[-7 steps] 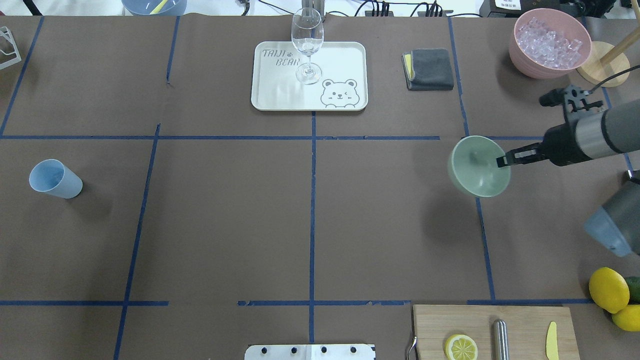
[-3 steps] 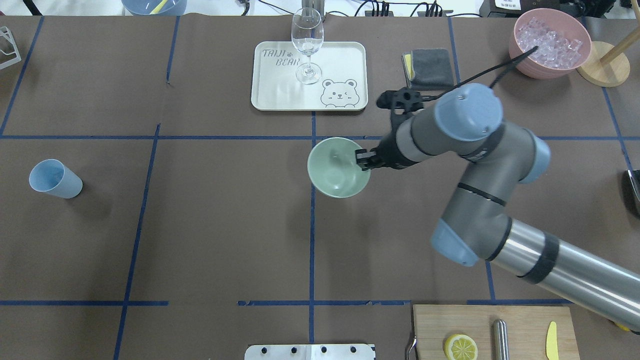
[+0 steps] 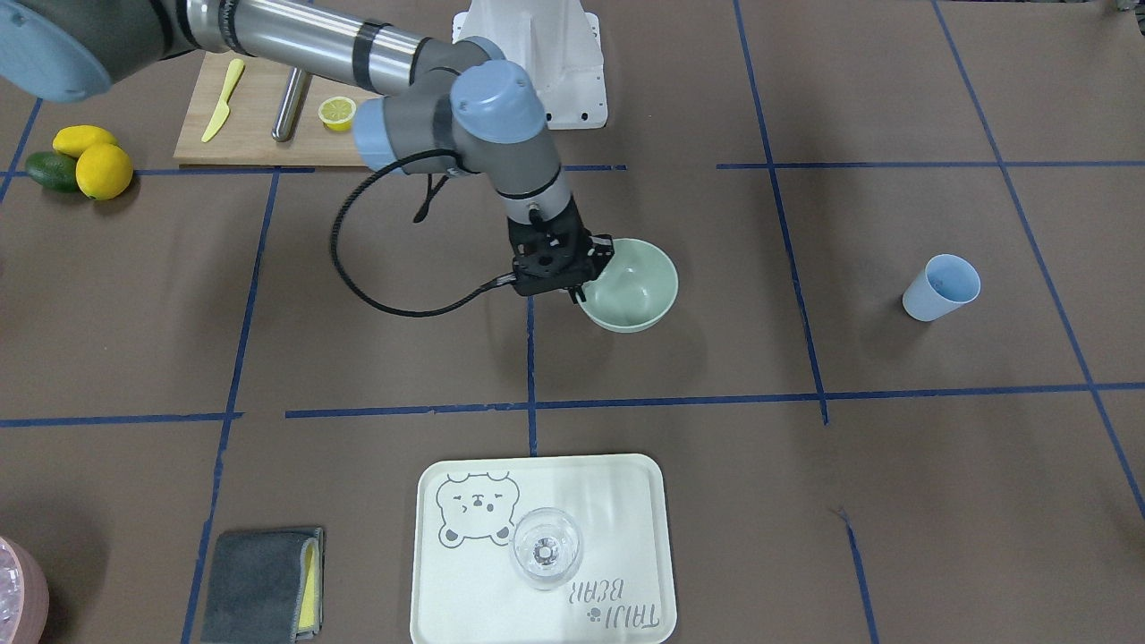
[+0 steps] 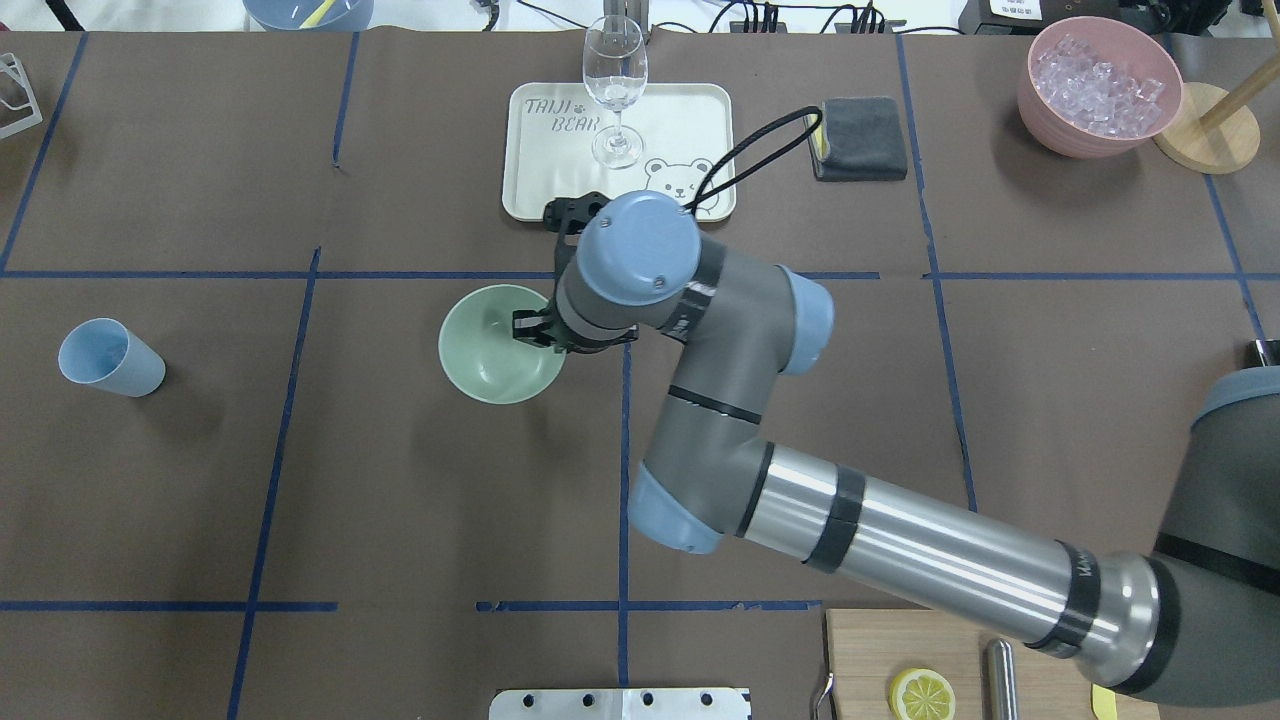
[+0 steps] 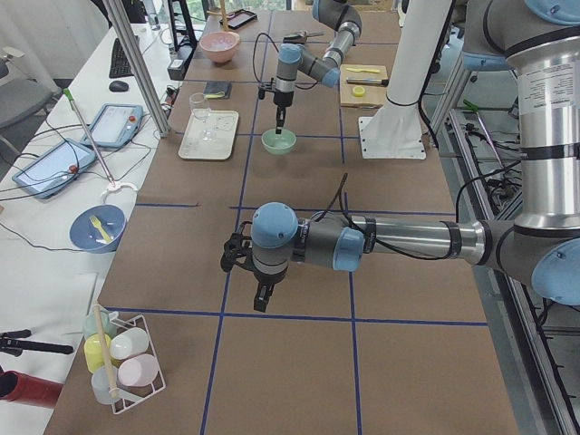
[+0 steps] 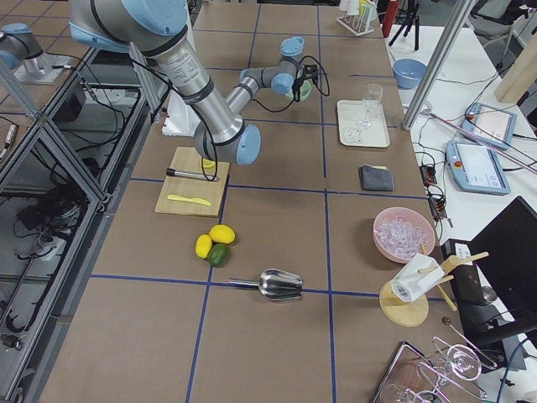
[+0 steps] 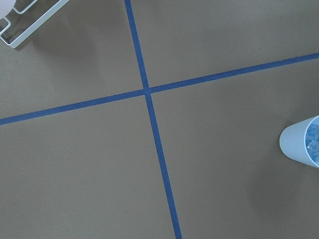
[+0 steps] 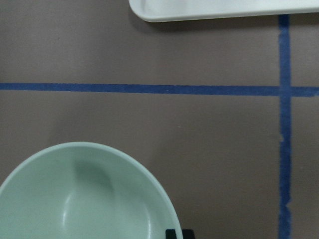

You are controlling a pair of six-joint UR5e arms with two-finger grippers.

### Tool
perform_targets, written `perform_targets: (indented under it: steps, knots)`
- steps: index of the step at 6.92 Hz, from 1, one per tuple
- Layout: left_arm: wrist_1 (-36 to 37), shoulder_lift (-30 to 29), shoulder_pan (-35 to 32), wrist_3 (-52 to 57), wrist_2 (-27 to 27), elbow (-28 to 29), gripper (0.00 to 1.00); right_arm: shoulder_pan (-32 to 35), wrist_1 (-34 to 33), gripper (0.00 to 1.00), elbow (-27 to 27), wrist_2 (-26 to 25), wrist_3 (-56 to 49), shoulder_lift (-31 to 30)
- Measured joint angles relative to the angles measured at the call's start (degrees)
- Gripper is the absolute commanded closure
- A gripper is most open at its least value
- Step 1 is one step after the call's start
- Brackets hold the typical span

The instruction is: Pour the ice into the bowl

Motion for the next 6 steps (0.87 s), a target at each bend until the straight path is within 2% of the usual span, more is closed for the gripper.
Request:
perform_targets:
  steps: [1,2,3,6]
  knots:
    - [-0.07,-0.02,0.02,0.04,-0.05,0.0,0.0,-1.44,-0.16,0.95,-3.09,-0.74,0.33,2.62]
    - [-0.11,-0.01,0.03,0.06,-0.09,0.03,0.0,-2.29,-0.22,0.66,-4.47,-1.06,0.42,3.63]
    - [-0.13,0.01,0.03,0.07,-0.11,0.07,0.0,-2.61,-0.18,0.02,-5.18,-1.27,0.61,3.97]
    - [-0.12,0.02,0.03,0.05,-0.05,0.25,0.0,-2.35,-0.04,0.0,-5.57,-3.87,1.23,4.12]
